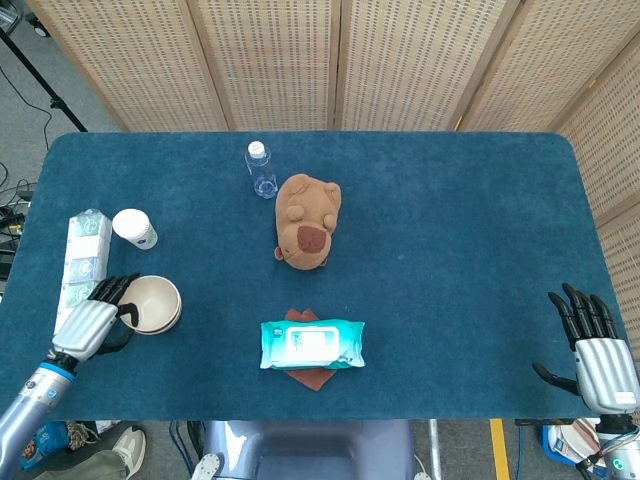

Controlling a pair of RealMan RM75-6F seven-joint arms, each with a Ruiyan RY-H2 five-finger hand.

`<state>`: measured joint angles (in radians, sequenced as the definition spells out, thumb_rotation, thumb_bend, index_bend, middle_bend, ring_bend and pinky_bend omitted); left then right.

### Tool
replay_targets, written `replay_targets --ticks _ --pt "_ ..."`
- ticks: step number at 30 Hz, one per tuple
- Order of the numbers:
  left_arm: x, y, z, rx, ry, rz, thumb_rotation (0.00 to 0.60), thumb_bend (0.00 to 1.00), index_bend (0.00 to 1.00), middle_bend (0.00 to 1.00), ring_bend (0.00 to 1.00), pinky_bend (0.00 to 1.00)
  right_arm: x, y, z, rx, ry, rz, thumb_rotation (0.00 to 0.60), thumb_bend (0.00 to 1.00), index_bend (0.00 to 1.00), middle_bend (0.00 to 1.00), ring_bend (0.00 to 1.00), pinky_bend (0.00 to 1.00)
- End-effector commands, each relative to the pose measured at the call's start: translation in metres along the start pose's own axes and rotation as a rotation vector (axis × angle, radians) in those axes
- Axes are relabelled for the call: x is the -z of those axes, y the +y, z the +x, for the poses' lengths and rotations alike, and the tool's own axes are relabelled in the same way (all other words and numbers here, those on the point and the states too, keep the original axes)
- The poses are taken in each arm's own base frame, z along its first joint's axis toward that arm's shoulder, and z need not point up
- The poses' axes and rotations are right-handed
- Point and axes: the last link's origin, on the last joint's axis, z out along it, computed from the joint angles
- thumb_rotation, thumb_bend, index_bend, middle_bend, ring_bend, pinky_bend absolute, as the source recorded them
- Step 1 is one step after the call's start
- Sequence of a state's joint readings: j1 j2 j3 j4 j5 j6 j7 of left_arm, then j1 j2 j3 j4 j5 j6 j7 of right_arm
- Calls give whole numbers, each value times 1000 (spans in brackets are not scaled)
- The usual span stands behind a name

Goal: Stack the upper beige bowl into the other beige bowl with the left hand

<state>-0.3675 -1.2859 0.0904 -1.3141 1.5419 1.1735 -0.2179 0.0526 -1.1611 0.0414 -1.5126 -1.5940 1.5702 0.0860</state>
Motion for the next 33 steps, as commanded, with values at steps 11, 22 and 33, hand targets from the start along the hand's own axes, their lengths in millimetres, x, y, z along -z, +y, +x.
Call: replay_targets --ticks 11,22,33 --pt "23 0 15 27 12 -34 600 413 52 0 0 0 1 0 0 6 -1 -1 600 0 0 0 0 0" --pt "60 -1 7 -114 -62 -9 600 302 0 0 0 0 2 -3 -1 9 -4 10 600 0 0 0 0 0" --pt "55 7 -5 -134 -62 -56 600 302 0 0 0 0 2 -2 -1 9 -2 5 600 0 0 0 0 0"
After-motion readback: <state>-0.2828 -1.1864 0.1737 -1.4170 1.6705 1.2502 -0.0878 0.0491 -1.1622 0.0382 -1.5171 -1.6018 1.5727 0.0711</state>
